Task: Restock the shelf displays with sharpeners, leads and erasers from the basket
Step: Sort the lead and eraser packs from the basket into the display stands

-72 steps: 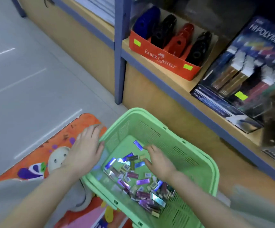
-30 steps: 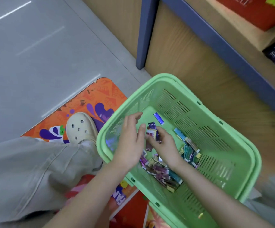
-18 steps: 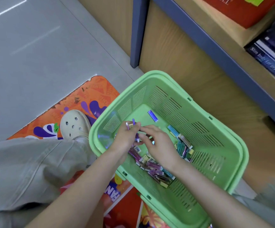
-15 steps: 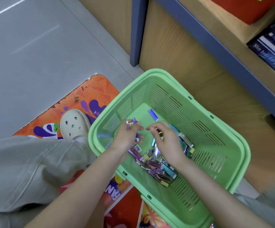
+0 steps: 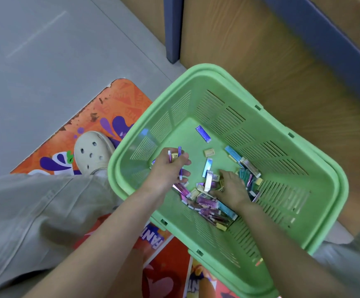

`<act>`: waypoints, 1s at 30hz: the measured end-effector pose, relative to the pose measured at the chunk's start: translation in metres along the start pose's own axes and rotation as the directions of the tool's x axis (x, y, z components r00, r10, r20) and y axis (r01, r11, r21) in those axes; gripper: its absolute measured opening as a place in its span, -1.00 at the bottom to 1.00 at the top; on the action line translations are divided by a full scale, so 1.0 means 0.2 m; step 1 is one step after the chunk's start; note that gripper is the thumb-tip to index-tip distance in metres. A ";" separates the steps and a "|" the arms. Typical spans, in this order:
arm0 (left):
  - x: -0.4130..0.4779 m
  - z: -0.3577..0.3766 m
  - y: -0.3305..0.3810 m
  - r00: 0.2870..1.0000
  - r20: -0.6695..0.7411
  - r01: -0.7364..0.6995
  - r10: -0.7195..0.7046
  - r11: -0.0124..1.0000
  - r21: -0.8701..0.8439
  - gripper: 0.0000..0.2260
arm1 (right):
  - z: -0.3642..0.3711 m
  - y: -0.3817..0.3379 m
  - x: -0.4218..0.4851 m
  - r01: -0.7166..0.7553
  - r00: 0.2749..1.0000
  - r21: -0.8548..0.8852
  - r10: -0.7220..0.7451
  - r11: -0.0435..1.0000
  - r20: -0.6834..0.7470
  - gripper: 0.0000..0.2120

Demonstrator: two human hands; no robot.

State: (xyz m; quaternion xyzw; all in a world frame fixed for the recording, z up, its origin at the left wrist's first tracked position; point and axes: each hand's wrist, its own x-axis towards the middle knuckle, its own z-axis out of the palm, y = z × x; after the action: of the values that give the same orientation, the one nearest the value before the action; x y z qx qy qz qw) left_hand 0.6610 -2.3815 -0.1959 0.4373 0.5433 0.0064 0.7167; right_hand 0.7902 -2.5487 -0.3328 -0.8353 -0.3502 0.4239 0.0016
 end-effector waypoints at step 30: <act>0.00 0.00 -0.03 0.992 -0.049 0.114 -0.114 0.993 -0.009 -0.90 | -0.05 -0.22 0.04 0.046 0.997 0.061 -0.049 0.997 0.060 -0.62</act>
State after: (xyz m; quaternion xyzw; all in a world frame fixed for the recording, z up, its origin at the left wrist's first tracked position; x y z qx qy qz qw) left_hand 0.6578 -2.3849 -0.2009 0.4031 0.5849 -0.0221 0.7034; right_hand 0.7734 -2.5077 -0.3189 -0.8129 -0.3572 0.4593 0.0257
